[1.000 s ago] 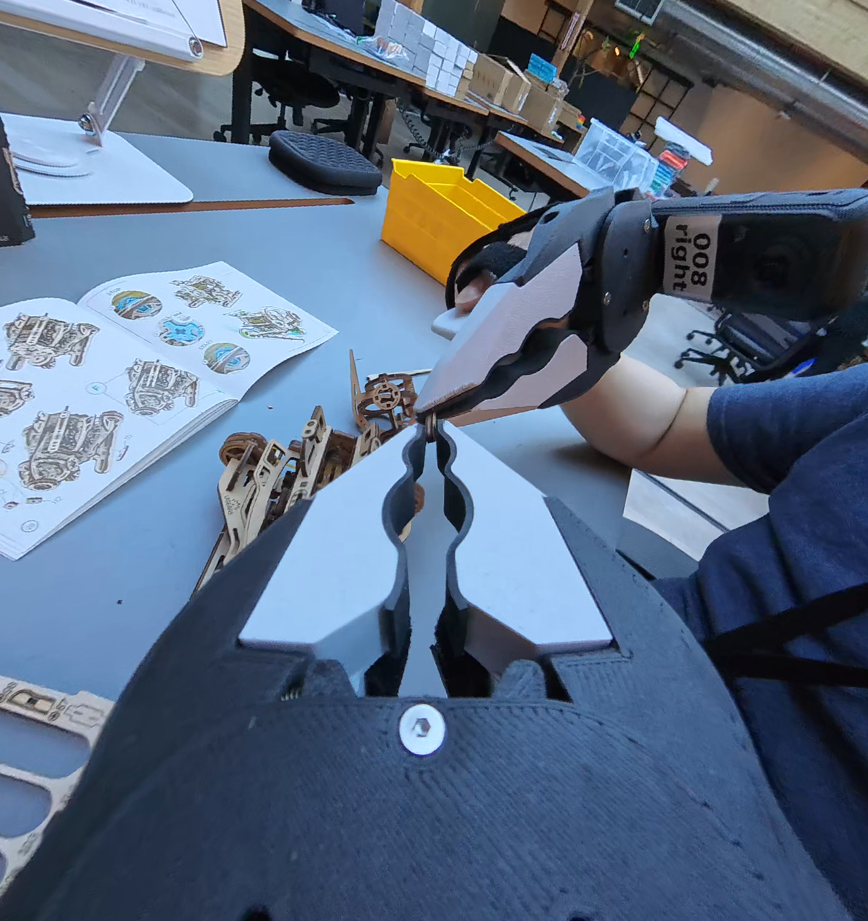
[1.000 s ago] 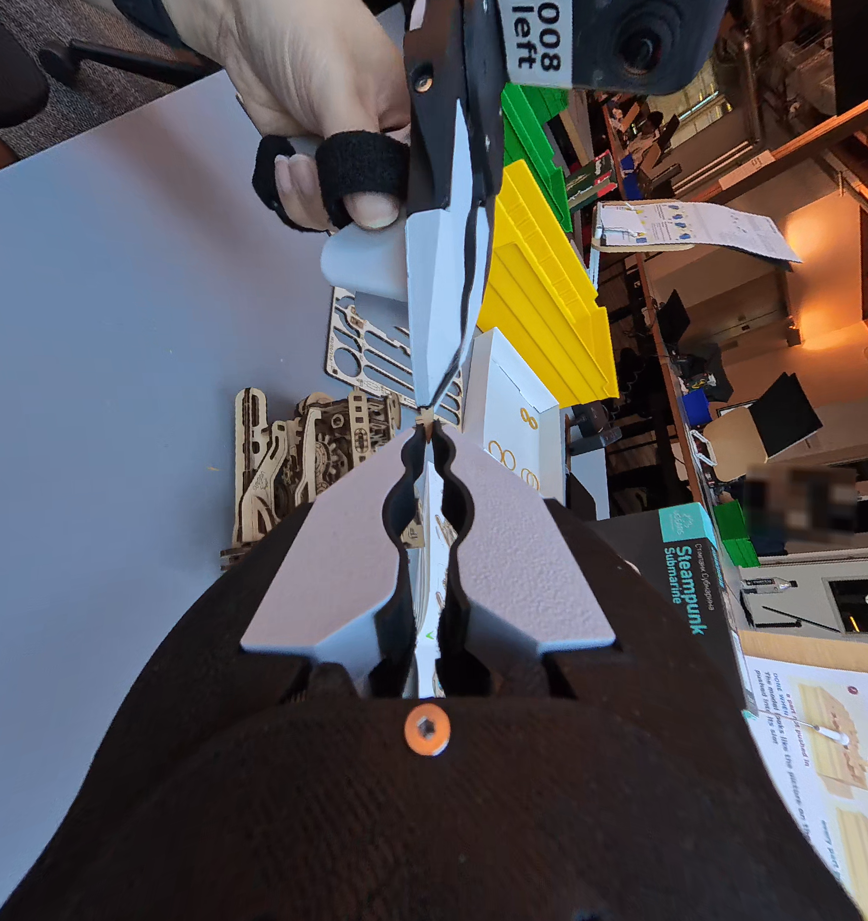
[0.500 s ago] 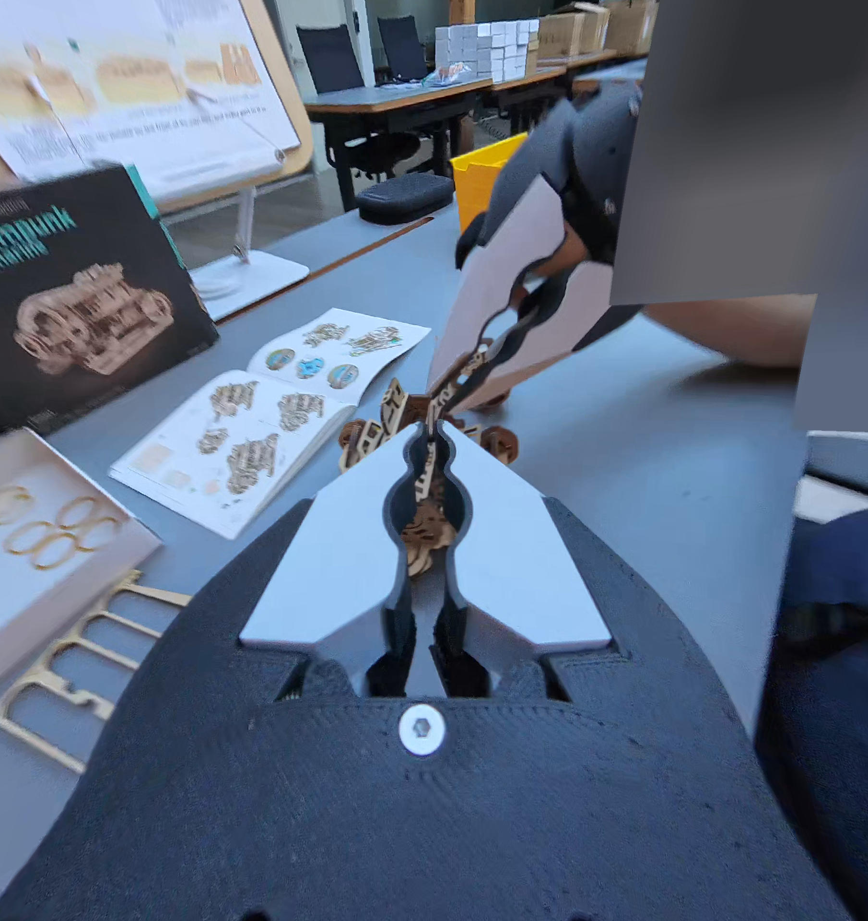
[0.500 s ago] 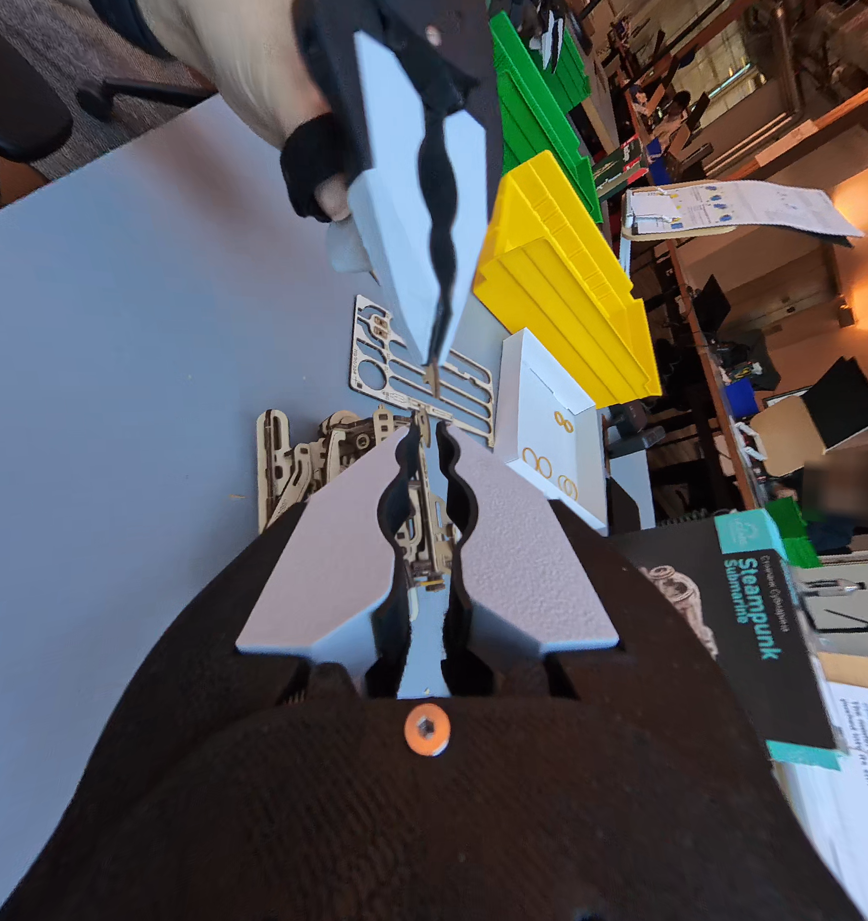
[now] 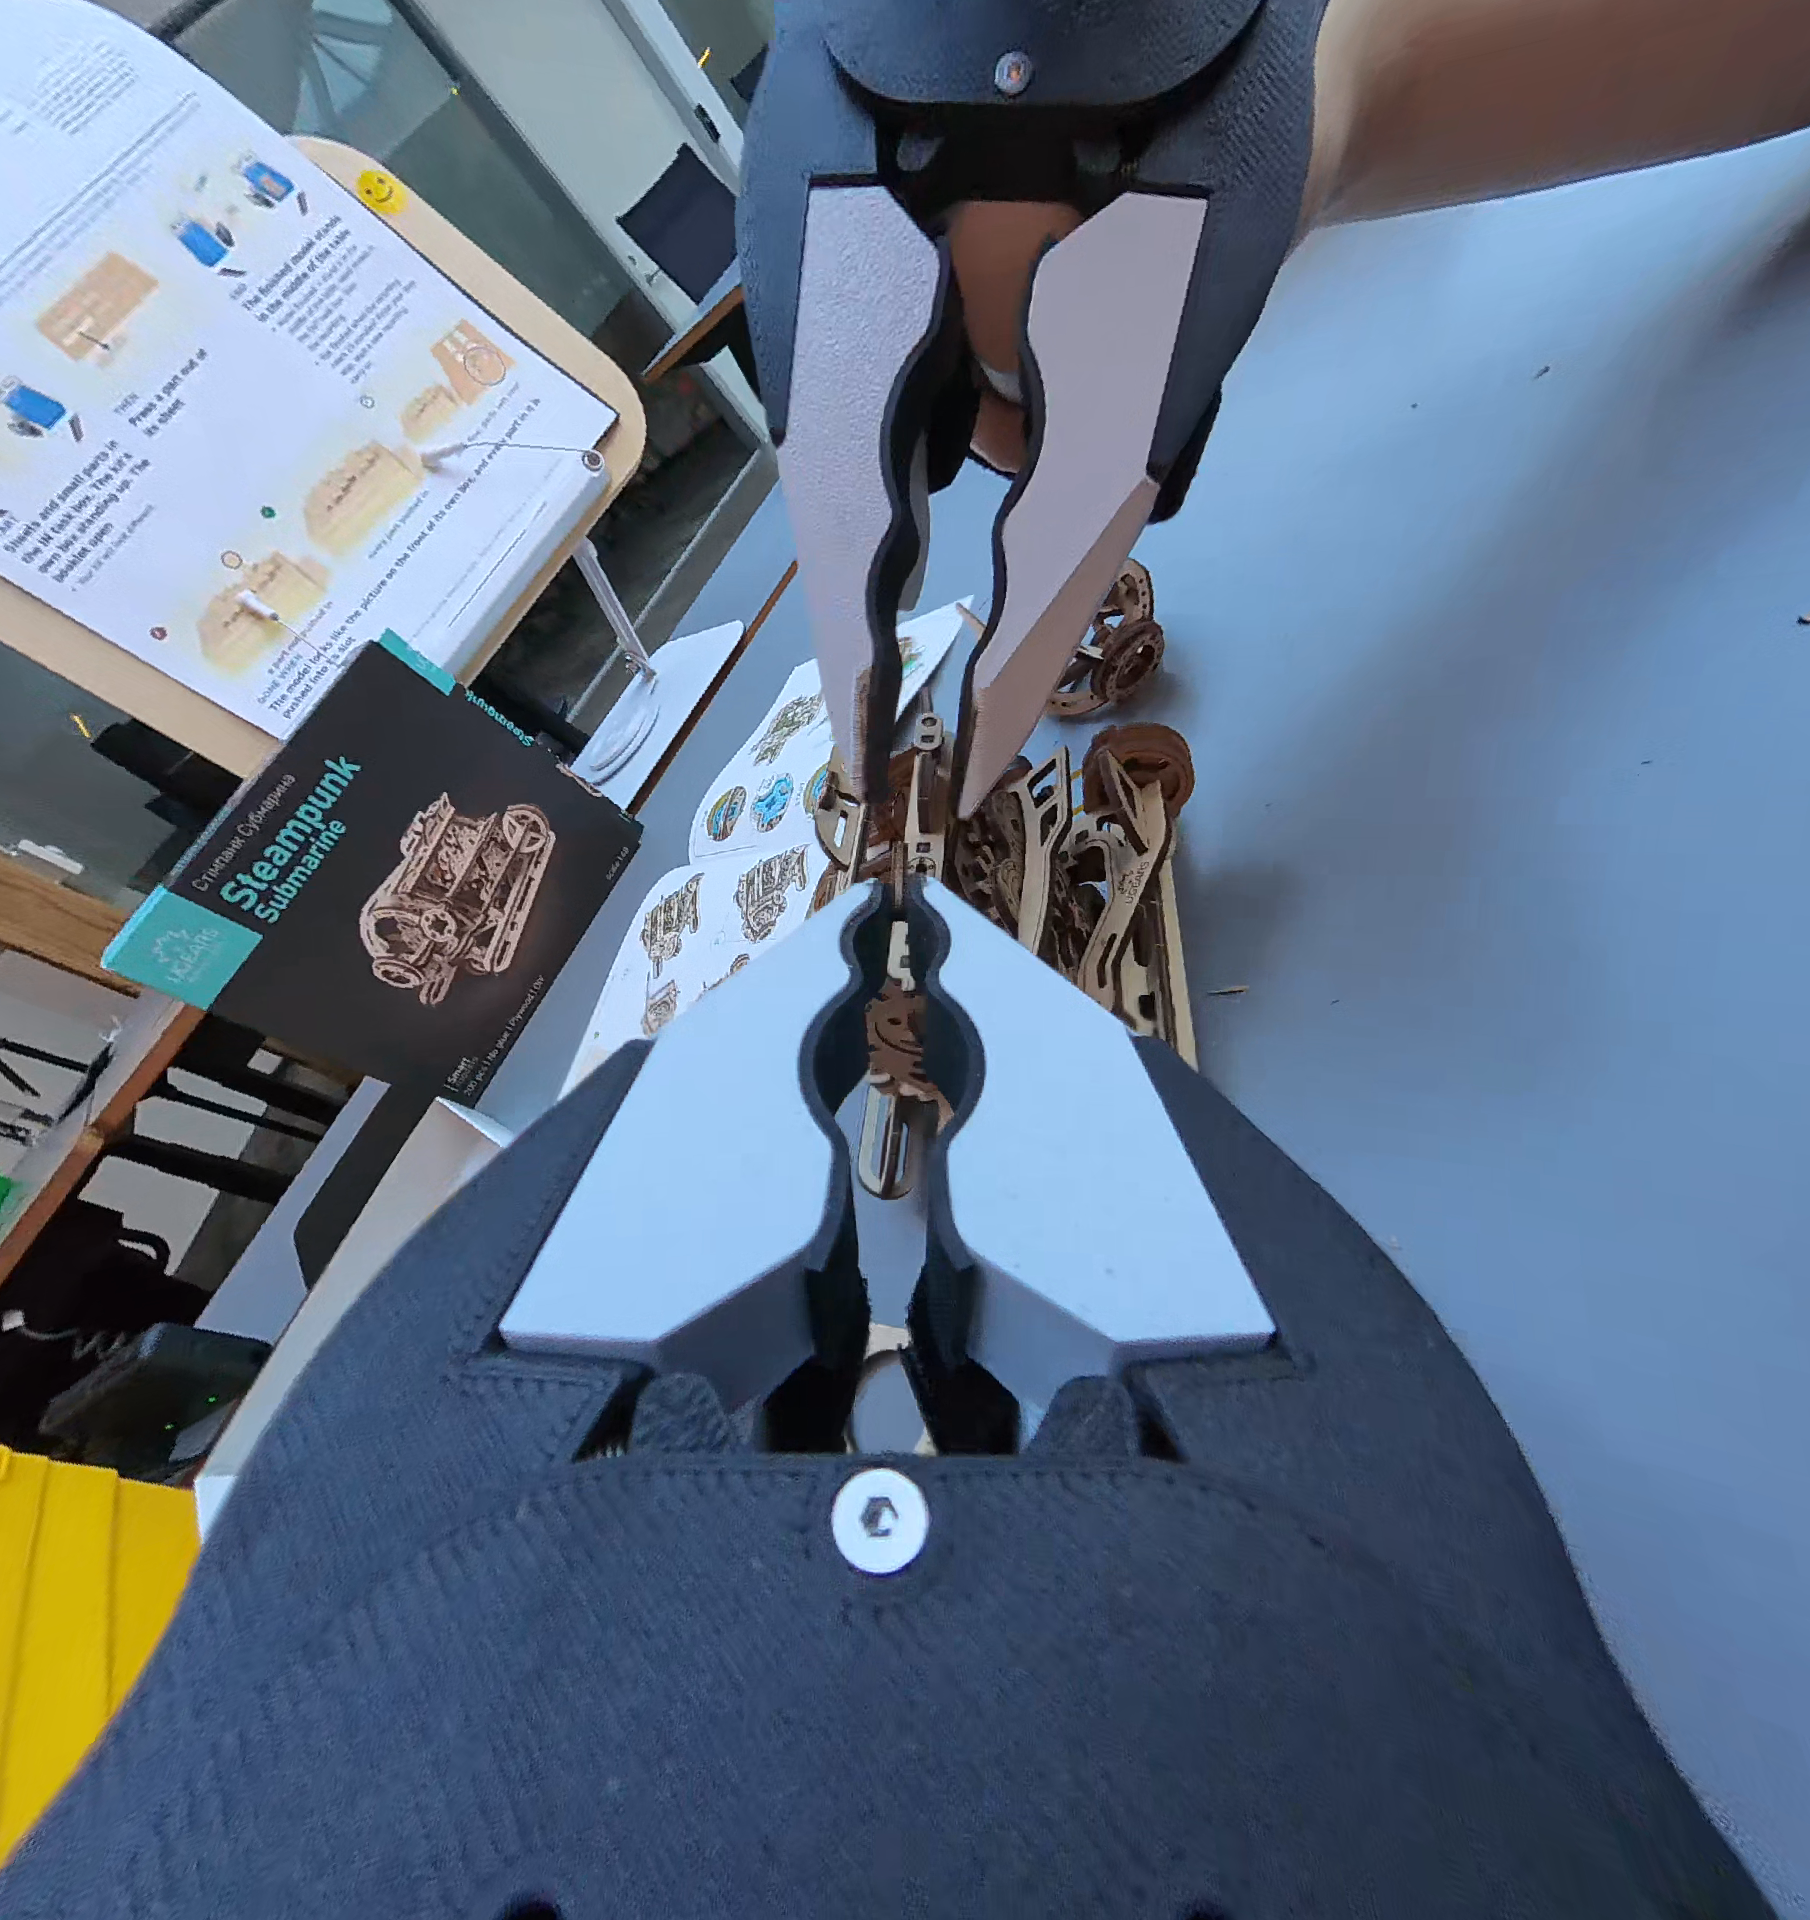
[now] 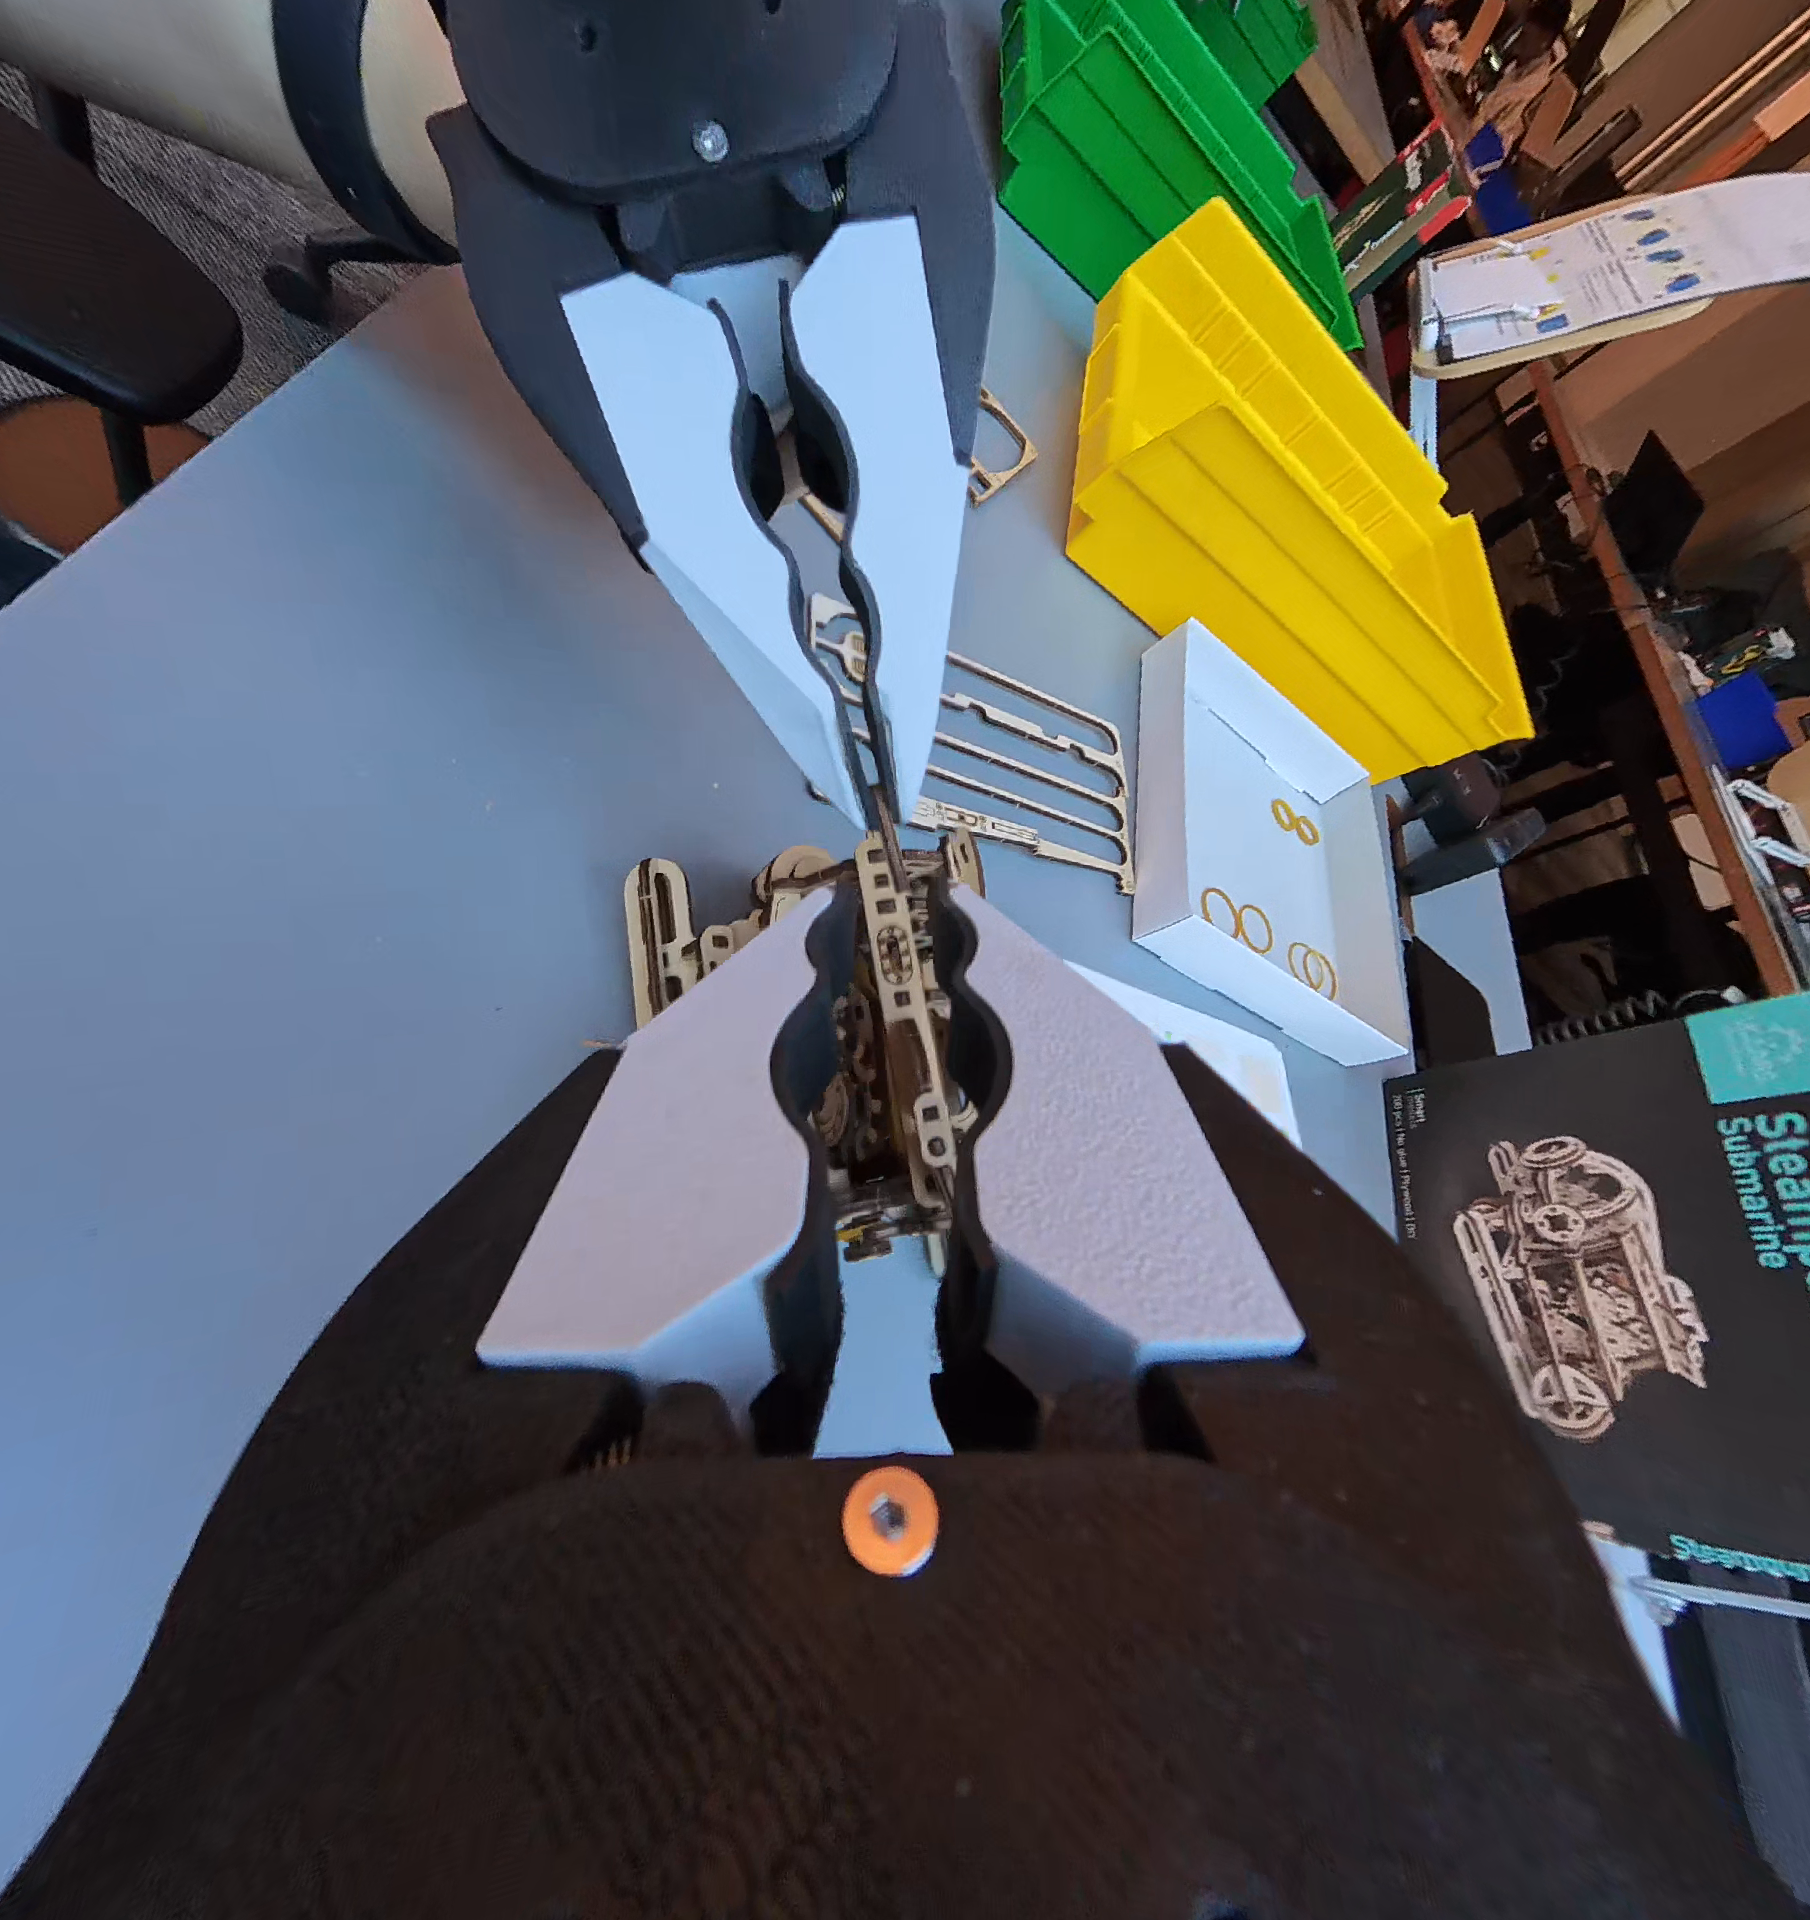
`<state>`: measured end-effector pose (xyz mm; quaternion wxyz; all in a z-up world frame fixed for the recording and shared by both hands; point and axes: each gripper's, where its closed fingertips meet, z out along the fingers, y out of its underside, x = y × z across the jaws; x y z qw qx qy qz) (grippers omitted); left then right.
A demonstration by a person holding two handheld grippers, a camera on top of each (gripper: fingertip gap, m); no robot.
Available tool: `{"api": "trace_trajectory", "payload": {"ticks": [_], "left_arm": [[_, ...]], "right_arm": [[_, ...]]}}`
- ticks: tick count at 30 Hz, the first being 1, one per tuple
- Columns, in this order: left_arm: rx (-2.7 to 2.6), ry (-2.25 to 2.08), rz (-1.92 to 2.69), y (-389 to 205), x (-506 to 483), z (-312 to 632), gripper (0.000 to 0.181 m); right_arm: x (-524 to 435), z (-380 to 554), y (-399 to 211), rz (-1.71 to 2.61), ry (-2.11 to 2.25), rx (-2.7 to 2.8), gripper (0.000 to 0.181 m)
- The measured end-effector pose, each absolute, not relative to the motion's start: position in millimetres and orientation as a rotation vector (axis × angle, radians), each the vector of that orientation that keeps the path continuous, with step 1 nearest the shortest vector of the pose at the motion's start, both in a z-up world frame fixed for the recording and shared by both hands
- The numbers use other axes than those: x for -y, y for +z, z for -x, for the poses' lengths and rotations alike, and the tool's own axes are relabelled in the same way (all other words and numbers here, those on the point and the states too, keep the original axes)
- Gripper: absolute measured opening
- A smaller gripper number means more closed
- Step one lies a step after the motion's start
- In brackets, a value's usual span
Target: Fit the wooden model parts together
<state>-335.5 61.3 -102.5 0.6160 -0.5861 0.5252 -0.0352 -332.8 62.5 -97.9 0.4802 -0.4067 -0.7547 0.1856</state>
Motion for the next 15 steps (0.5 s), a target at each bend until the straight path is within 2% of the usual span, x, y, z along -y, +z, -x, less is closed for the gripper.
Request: {"api": "trace_trajectory", "payload": {"ticks": [2, 5, 15], "left_arm": [[-1.233, -0.060, 1.340, -106, -62, 336, 0.001], [-1.259, -0.035, 1.333, -110, -64, 336, 0.001], [-1.284, 0.002, 1.289, -109, -63, 339, 0.001]], "right_arm": [[-64, 336, -96, 0.980, 0.415, 1.830, 0.012], [-64, 339, -95, 0.935, 0.353, 1.831, 0.001], [-63, 348, -105, 0.915, 0.320, 1.897, 0.001]]}}
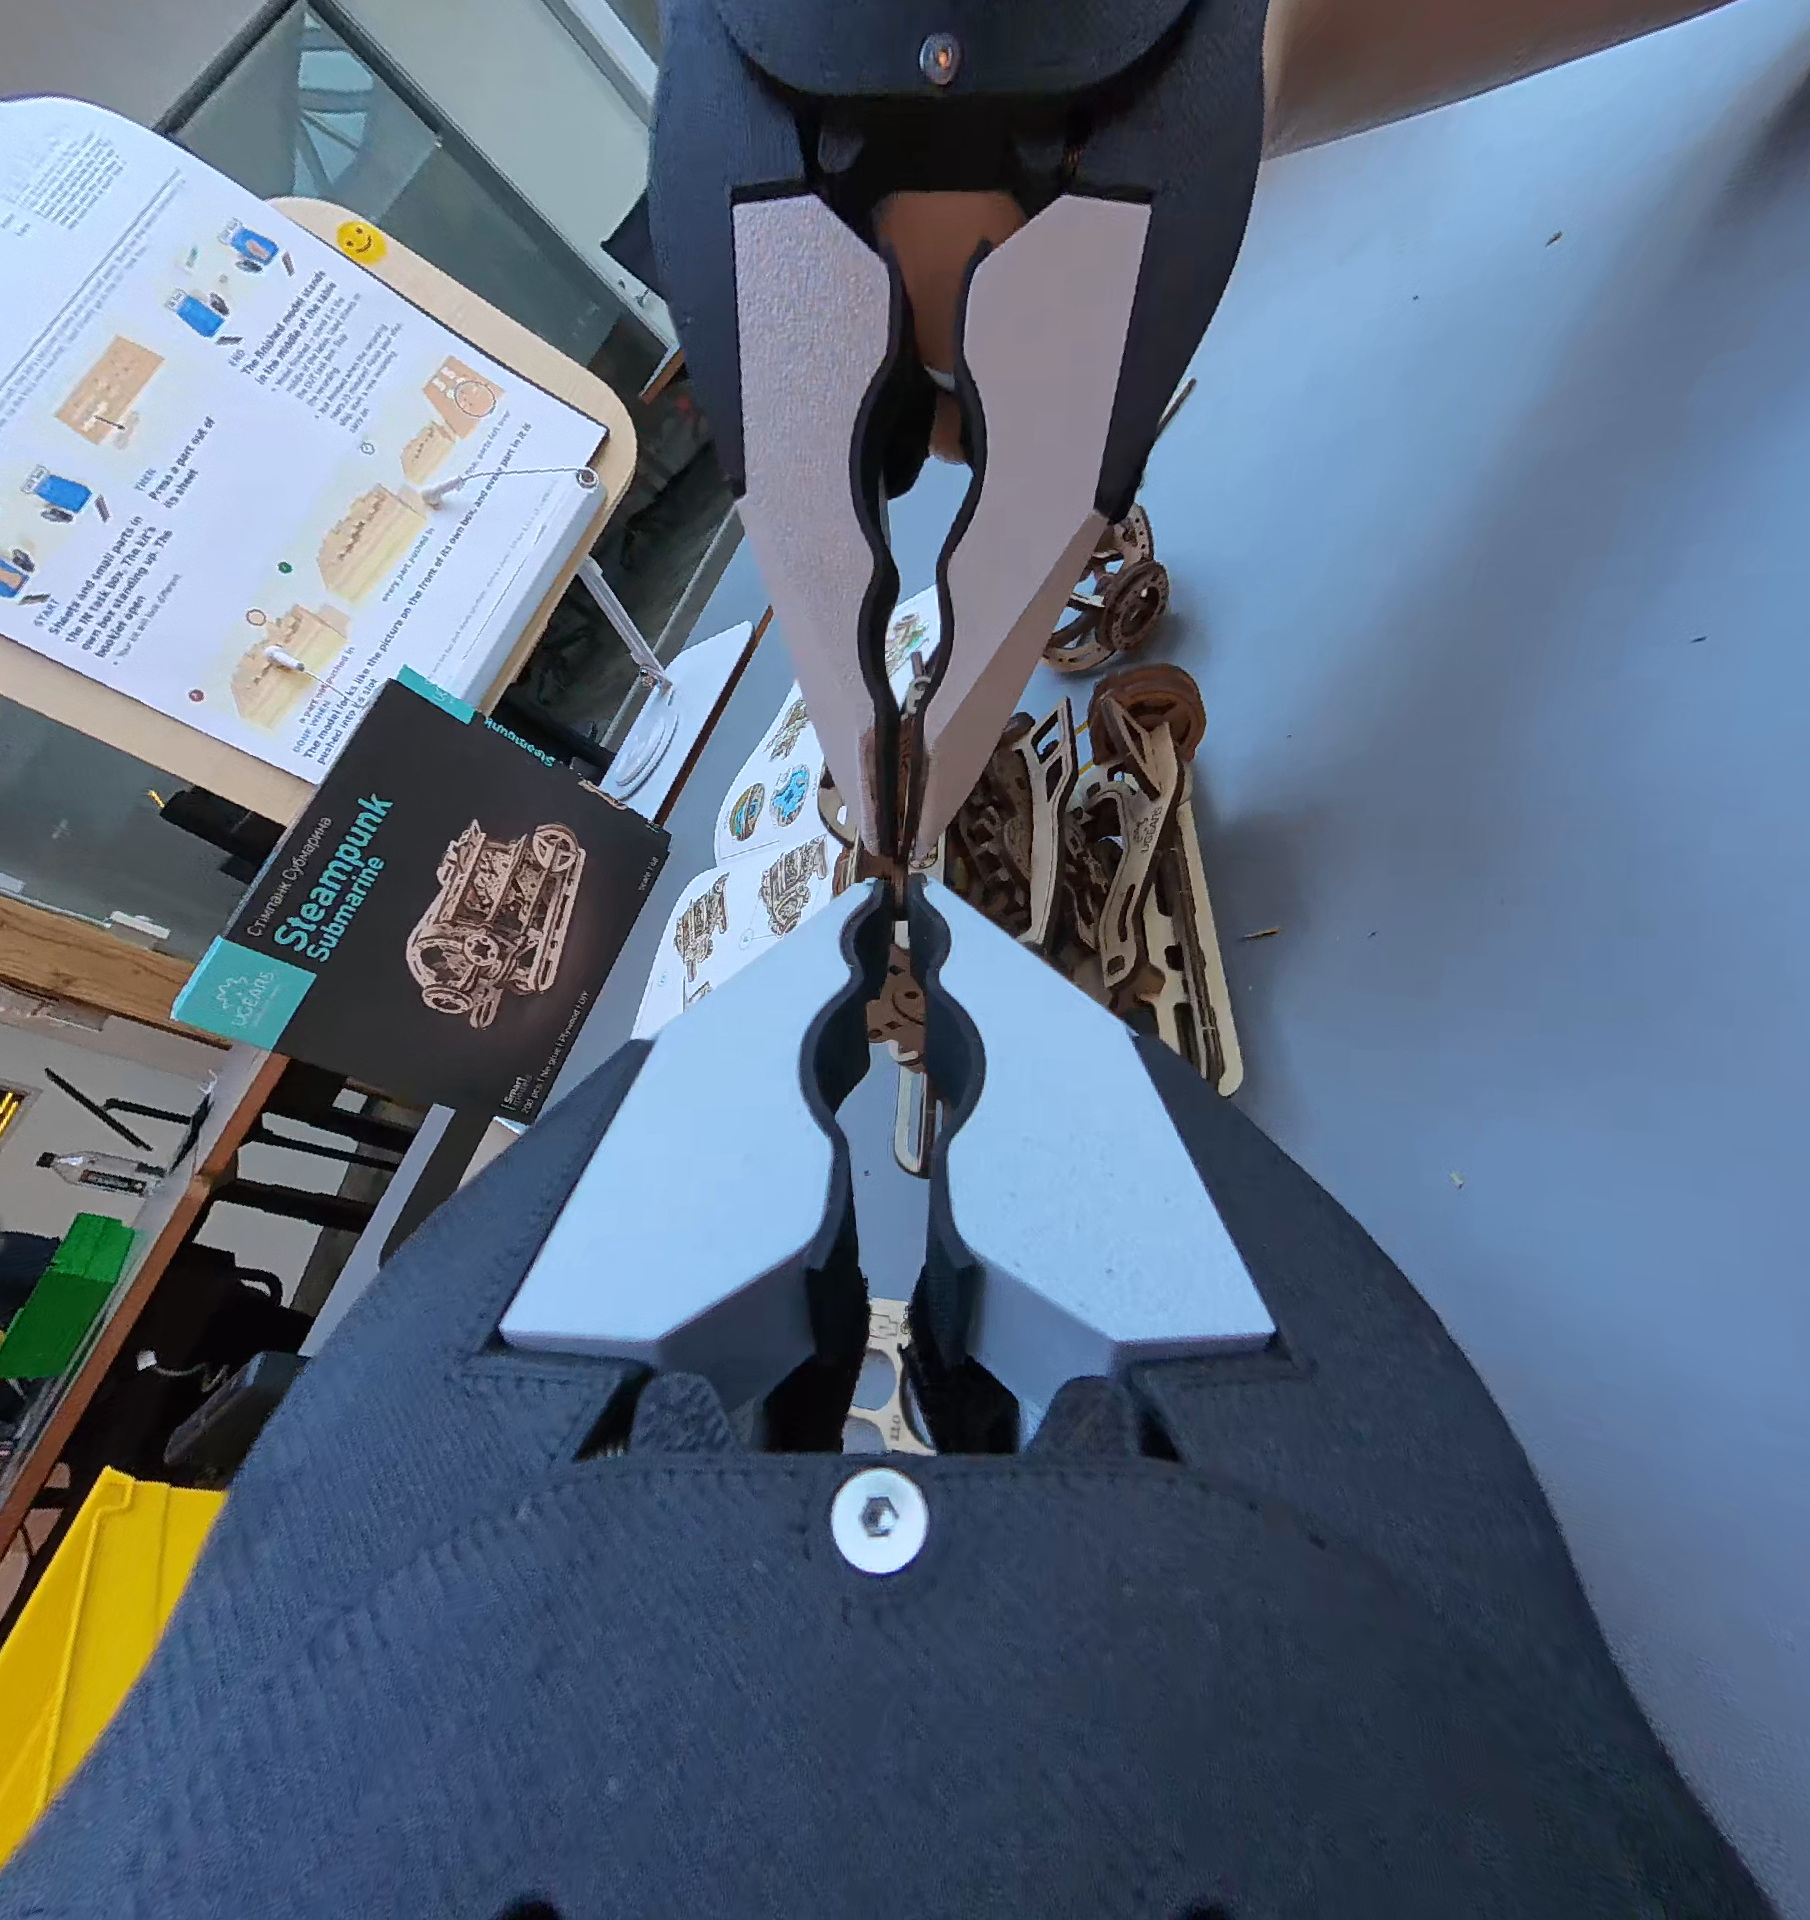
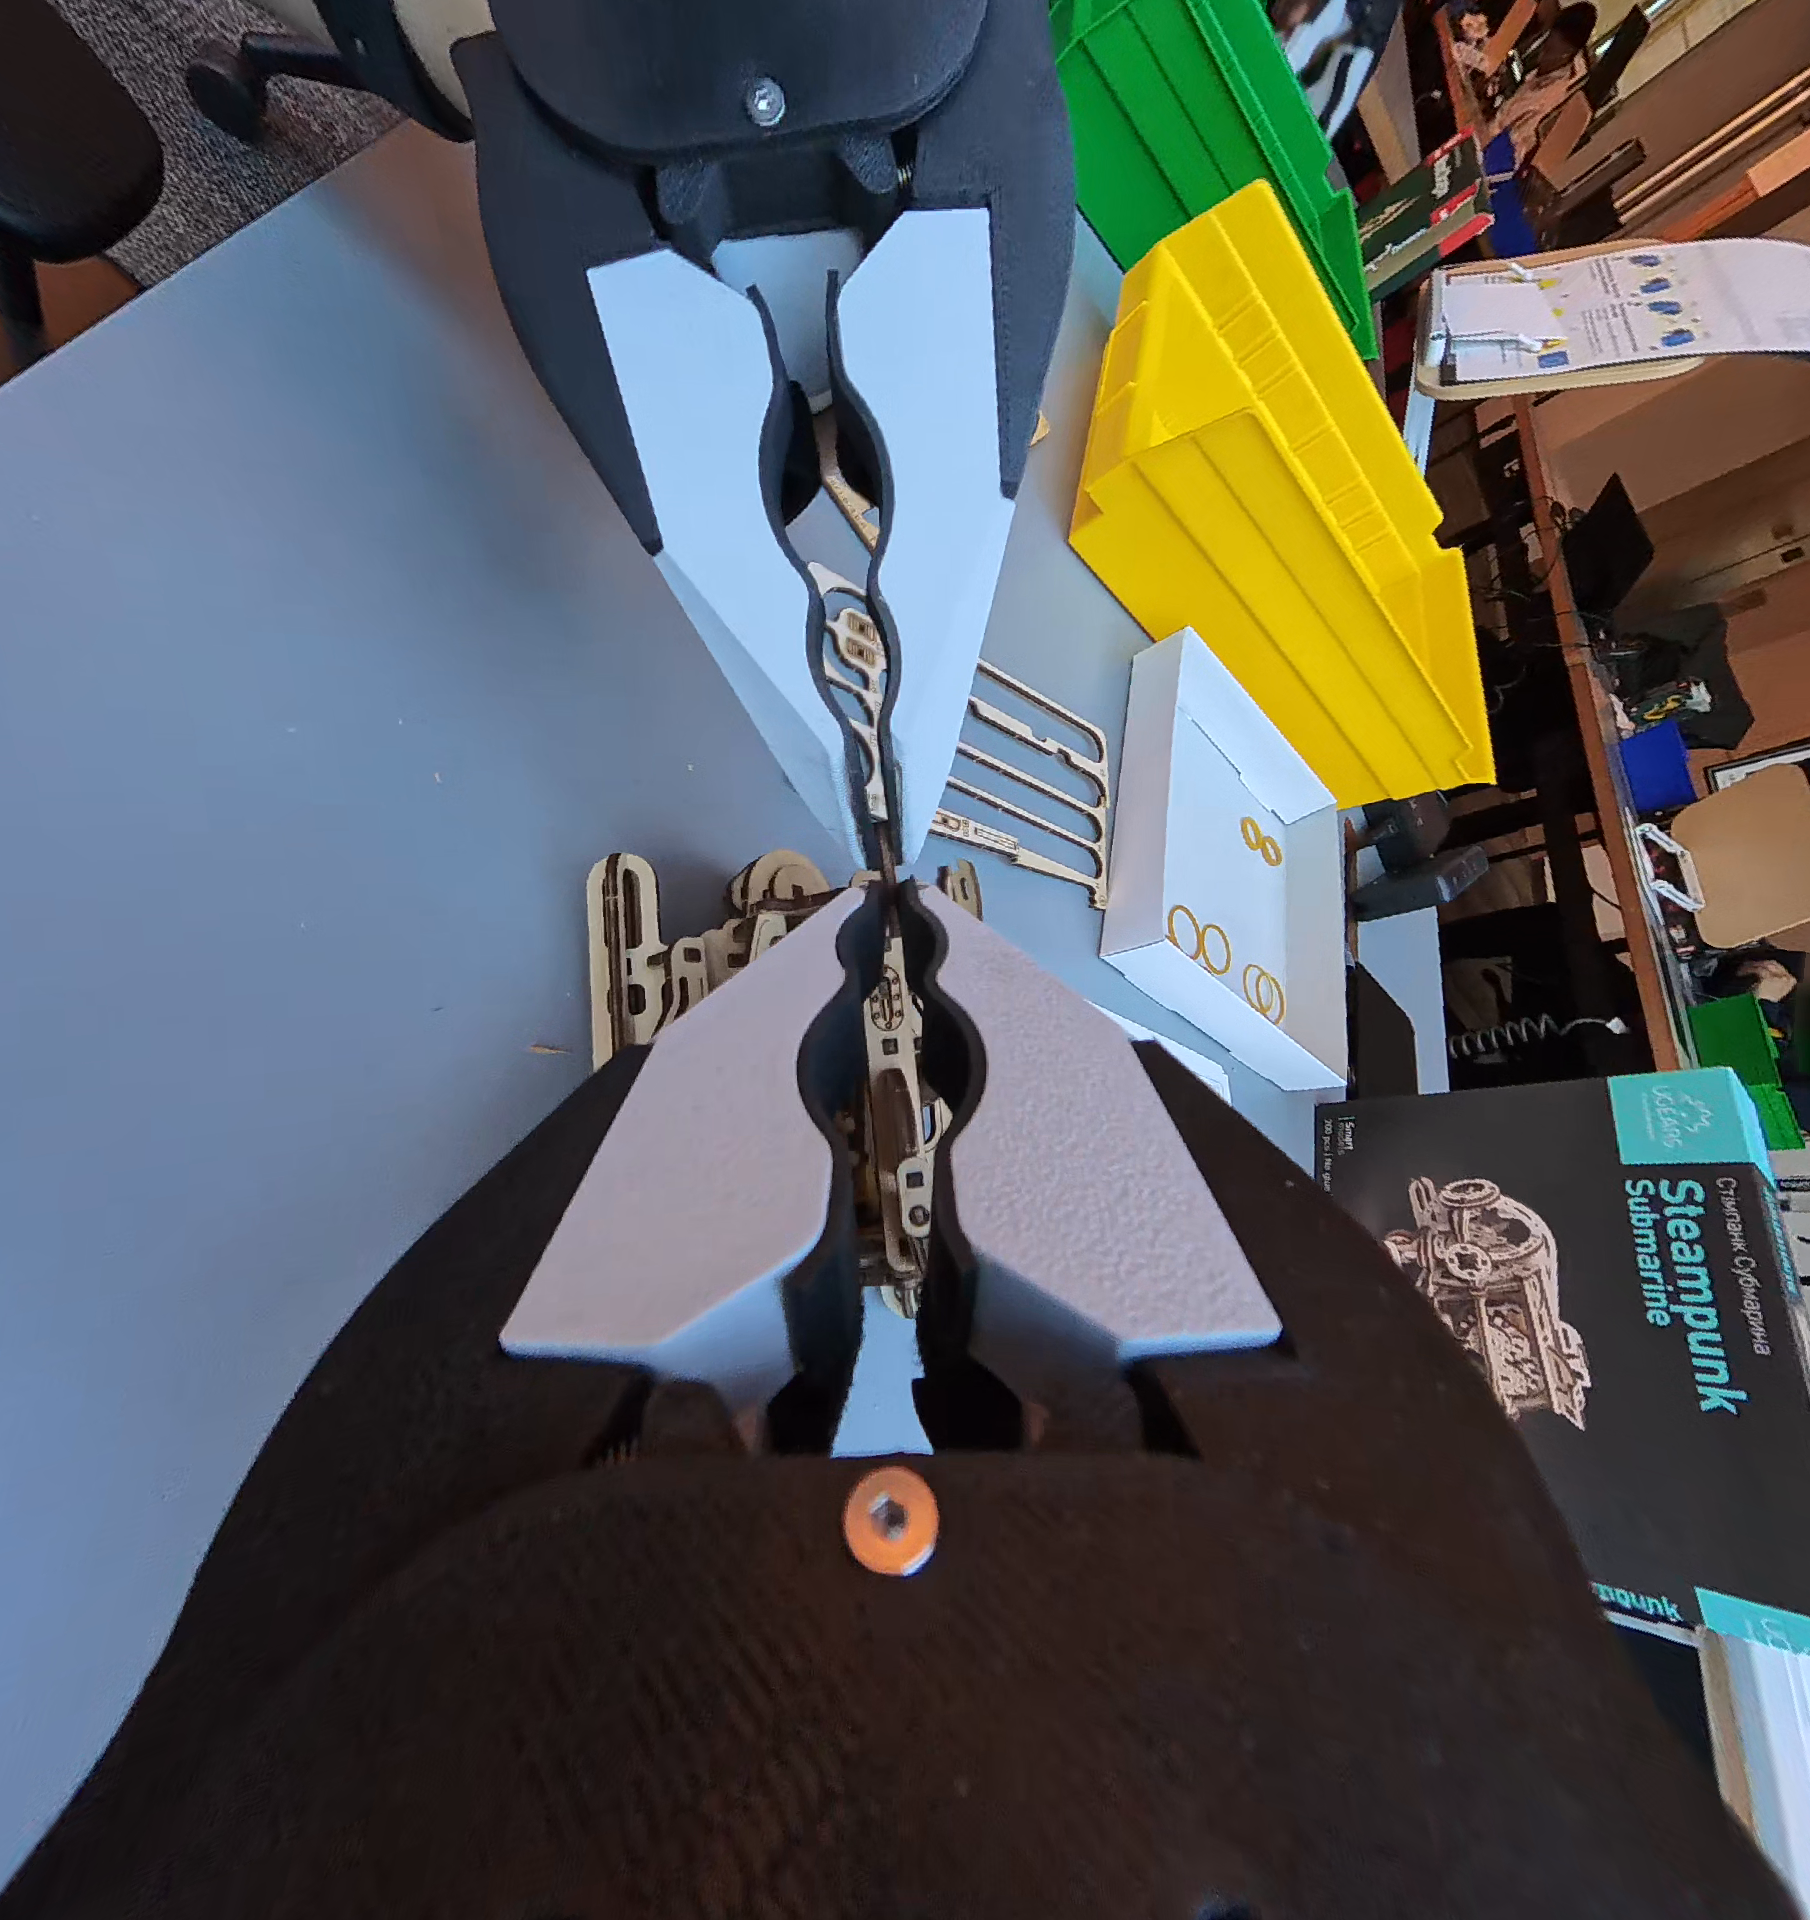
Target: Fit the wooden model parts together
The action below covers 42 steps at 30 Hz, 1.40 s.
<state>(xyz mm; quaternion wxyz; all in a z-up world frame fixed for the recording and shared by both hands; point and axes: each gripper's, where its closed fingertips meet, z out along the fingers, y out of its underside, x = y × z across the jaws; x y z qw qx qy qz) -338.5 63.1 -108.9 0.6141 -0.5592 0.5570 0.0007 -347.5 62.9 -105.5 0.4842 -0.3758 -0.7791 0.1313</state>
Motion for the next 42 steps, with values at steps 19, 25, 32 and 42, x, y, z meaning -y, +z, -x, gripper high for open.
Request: {"api": "trace_trajectory", "payload": {"ticks": [19, 25, 32, 42], "left_arm": [[-1.365, 0.140, 1.103, -105, -60, 336, 0.001], [-1.366, 0.085, 1.097, -110, -64, 336, 0.001], [-1.384, 0.066, 1.112, -118, -64, 339, 0.001], [-1.348, 0.018, 1.093, -113, -64, 339, 0.001]], "right_arm": [[-57, 343, -106, 0.924, 0.171, 1.820, 0.009], [-62, 347, -106, 0.898, 0.106, 1.822, 0.000], [-65, 347, -116, 0.889, 0.057, 1.868, 0.000], [-67, 348, -108, 0.873, 0.045, 1.839, 0.008]]}}
